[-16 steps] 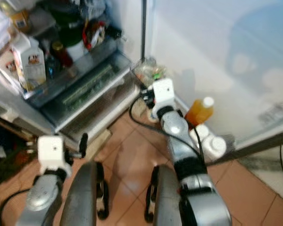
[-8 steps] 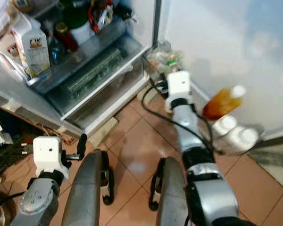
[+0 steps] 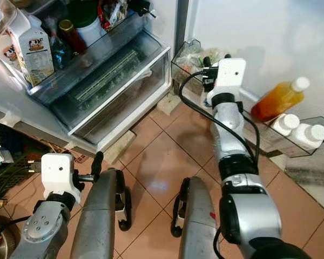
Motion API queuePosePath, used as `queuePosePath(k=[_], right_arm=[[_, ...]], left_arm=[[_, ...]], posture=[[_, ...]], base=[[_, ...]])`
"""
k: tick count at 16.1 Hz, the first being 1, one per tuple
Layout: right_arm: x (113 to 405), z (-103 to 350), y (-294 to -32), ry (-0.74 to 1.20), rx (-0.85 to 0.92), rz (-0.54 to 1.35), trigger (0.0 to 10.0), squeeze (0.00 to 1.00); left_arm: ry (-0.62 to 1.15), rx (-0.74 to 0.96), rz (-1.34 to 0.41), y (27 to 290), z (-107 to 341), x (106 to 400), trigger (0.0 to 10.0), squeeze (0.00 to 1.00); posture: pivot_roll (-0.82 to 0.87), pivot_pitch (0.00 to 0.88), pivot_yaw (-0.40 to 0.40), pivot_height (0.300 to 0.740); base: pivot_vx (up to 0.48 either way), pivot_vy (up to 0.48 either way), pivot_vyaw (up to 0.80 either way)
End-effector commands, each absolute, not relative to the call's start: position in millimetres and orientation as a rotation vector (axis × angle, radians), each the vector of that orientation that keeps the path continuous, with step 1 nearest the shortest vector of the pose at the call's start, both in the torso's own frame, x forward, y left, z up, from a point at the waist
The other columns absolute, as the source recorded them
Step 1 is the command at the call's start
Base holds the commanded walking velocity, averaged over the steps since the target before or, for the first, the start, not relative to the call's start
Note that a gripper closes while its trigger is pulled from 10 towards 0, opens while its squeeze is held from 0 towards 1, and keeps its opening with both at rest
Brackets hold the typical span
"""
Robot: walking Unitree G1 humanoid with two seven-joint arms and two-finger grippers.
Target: Restocking fridge
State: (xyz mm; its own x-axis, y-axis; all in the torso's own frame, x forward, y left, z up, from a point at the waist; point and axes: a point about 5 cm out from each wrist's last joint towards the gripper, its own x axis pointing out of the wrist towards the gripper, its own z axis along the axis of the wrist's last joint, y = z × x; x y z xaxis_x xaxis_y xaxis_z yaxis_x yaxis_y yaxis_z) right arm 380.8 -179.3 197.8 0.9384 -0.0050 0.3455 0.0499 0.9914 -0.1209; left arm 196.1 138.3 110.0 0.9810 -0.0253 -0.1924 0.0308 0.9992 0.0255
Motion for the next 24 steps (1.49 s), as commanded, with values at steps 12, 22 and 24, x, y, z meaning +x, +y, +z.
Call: queuePosePath(k=[12,22,24], right_arm=[[385.7,238.0,-226.0,-0.475,-0.260,-0.194,10.0,0.00],[349.4,203.1,-184.2,-0.473,-0.177,0.041,10.0,0.00],[334.0,212.1,-178.9,-0.522,-0.163,0.013,10.0,0.00]], left_arm=[[0.202,0.030,-0.030,138.5,106.9,196.4,10.0,0.00],[0.079,0.013,-0.063,132.8,118.3,223.2,10.0,0.00],[0.053,0.011,-0.070,132.0,120.0,231.6,10.0,0.00]], posture=[[0.20,0.336,0.019,0.630],[0.10,0.229,0.001,0.630],[0.07,0.176,0.008,0.630]], base=[[0.000,0.000,0.00],[0.000,0.000,0.00],[0.000,0.000,-0.27]])
